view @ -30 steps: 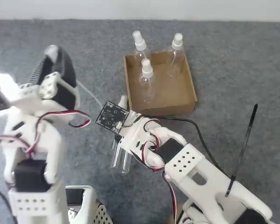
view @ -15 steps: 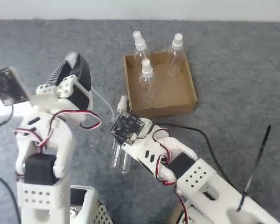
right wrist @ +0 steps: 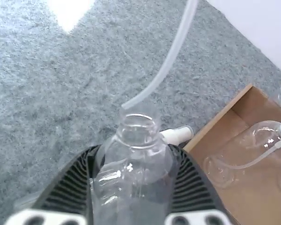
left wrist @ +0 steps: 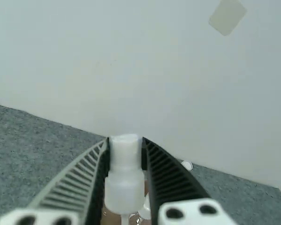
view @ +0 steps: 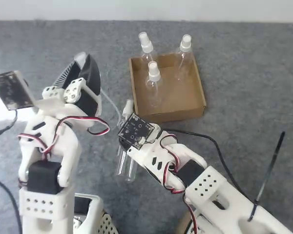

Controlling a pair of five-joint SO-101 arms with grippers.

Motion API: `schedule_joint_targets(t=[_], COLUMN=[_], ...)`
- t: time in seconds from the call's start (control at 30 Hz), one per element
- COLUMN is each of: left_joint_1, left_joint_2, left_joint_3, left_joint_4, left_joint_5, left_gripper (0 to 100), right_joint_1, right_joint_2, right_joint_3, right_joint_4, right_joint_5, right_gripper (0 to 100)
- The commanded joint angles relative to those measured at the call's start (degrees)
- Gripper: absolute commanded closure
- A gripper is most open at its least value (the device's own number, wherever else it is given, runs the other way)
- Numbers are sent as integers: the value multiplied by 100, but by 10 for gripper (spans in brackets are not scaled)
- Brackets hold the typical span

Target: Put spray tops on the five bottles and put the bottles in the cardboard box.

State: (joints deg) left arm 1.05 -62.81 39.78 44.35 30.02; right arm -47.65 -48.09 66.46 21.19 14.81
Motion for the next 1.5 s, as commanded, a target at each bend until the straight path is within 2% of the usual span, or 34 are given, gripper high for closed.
schedule_joint_targets(t=[0.0,0.4,0.53,0.63,0.73,0.8,0.97,1.27,1.47], left_joint_1=[44,-9,35,44,97,369,1090,914,1064], left_joint_2=[-18,-79,-79,-70,-18,26,246,308,308], left_joint_3=[-154,884,910,910,919,936,892,1297,1508], left_joint_4=[-273,-246,97,501,668,695,633,484,615], left_joint_5=[35,-264,-264,-413,-1064,-1433,-1512,-1530,-1538], left_gripper=[990,990,990,990,990,990,990,990,990], right_joint_1=[-242,-224,57,479,655,629,251,295,488], right_joint_2=[-268,-295,-295,-295,-295,-251,-295,-303,-303], right_joint_3=[53,62,53,26,26,26,141,193,642], right_joint_4=[-119,-180,-259,-585,-743,-734,-673,-804,-1903], right_joint_5=[-53,-62,-141,-853,-1468,-1618,-1600,-1609,-1635], right_gripper=[993,993,993,993,993,993,993,993,993])
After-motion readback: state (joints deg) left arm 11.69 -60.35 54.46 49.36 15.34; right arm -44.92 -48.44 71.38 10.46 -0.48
